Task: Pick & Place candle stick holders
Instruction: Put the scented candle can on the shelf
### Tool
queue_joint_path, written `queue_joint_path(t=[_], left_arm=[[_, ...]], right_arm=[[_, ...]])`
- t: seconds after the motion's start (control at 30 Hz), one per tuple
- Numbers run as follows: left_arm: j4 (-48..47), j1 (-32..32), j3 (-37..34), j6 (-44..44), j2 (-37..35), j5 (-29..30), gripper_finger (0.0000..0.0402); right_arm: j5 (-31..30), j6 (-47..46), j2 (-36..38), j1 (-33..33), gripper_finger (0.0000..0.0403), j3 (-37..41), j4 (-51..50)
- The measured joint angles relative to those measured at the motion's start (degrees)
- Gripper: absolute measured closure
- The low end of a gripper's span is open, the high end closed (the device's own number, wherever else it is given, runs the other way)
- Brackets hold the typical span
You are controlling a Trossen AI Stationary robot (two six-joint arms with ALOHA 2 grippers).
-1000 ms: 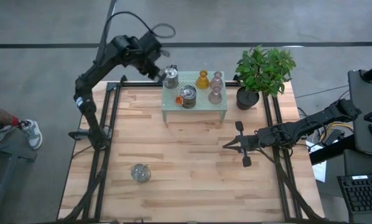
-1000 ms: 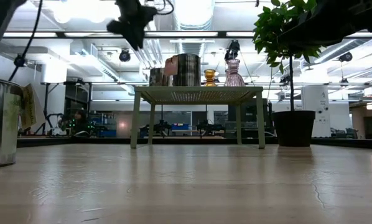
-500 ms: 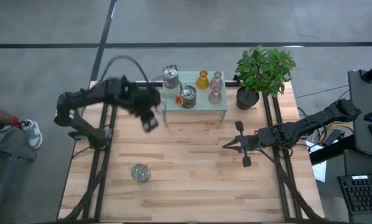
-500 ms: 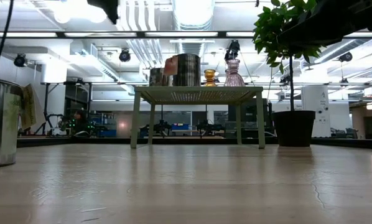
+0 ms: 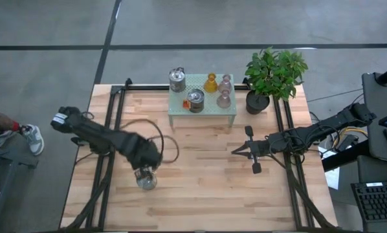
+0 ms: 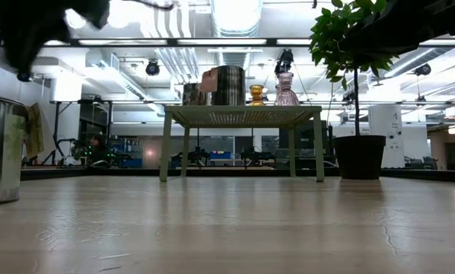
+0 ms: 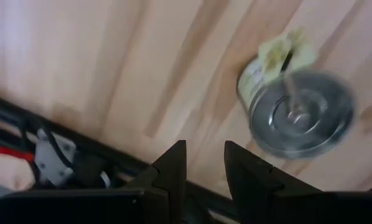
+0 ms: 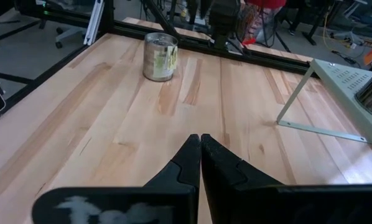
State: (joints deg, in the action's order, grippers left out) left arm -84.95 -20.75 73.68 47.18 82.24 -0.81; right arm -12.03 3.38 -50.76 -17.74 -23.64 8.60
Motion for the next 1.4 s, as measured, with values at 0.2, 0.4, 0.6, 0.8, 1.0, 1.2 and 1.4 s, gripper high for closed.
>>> queue_joint_path(t=[0.2, 0.4, 0.6, 0.8, 1.0, 1.2, 1.4], left_arm=[[10.4, -5.5, -7.7, 6.0, 0.0, -0.2, 0.0293], [17.6, -7.1, -12.7, 8.7, 0.0, 0.7, 0.0293], [20.8, -7.2, -15.2, 8.1, -0.3, 0.7, 0.0294], [22.6, -7.2, -15.5, 6.7, -0.2, 1.3, 0.0340], [27.0, -6.7, -15.4, 2.1, -0.2, 6.5, 0.0393], [26.6, -3.6, -13.8, -1.8, -0.8, 8.6, 0.0398], [26.0, 1.7, -10.4, -7.8, -4.4, 14.5, 0.0399]], right_arm=[[0.0, 0.0, 0.0, 0.0, 0.0394, 0.0, 0.1], [0.0, 0.2, 0.0, 0.0, 0.0394, 0.0, 0.6], [0.0, 0.2, 0.0, 0.0, 0.0394, 0.0, 0.8], [0.0, 0.2, 0.0, 0.0, 0.0394, 0.0, 1.0], [0.0, 0.2, 0.0, 0.0, 0.0394, 0.0, 1.0], [-0.2, 1.0, 0.0, 0.0, 0.0394, 0.0, 1.3], [-0.2, 0.8, 0.0, 0.0, 0.0394, 0.0, 1.6]])
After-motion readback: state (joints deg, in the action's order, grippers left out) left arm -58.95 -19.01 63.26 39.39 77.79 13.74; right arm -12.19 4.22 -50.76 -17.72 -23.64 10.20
